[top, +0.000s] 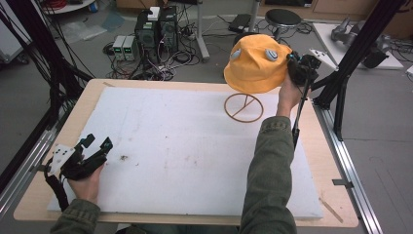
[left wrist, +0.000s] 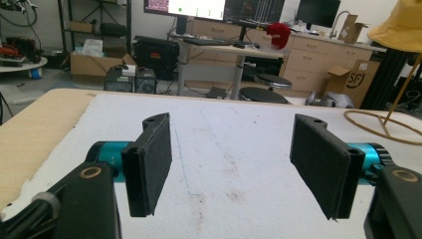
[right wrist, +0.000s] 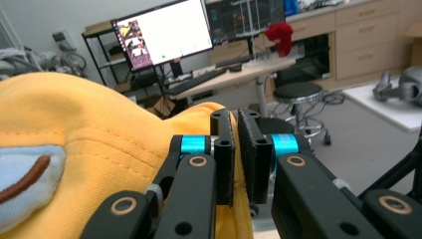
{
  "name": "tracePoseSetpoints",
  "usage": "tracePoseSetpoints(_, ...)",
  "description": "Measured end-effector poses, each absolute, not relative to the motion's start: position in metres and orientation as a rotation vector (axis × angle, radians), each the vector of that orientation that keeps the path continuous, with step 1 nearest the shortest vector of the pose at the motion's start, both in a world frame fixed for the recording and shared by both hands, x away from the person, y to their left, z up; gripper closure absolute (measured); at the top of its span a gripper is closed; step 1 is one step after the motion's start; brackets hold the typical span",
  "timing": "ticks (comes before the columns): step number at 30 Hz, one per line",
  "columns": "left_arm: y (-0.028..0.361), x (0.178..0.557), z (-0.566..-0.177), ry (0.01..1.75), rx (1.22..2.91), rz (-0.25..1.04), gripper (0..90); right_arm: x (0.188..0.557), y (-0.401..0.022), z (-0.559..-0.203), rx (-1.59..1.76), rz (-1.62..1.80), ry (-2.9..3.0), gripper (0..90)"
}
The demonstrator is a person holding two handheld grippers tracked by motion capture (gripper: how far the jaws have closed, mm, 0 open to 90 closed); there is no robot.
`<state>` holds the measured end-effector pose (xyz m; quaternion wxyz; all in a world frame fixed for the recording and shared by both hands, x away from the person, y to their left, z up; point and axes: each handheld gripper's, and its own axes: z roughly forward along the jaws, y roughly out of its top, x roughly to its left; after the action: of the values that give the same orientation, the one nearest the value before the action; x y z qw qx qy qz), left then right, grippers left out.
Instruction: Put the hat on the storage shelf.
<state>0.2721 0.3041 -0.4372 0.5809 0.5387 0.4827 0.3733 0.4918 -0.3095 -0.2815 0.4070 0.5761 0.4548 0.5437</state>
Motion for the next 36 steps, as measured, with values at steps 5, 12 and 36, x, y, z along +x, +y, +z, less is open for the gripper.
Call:
tracePoseSetpoints(5, 0.304, 0.273, -0.437, 1.124, 1.260, 0.873, 33.0, 0.493, -0.306, -0.286, 1.443, 1.351, 1.186, 85.0)
tracePoseSetpoints(12, 0.305, 0.273, -0.437, 1.125, 1.255, 0.873, 32.9, 0.494, -0.303, -0.287, 1.426, 1.344, 1.208, 84.9)
tracePoseSetpoints(36, 0.301, 0.274, -0.437, 1.118, 1.256, 0.857, 33.0, 0.485, -0.316, -0.275, 1.470, 1.318, 1.055, 49.1)
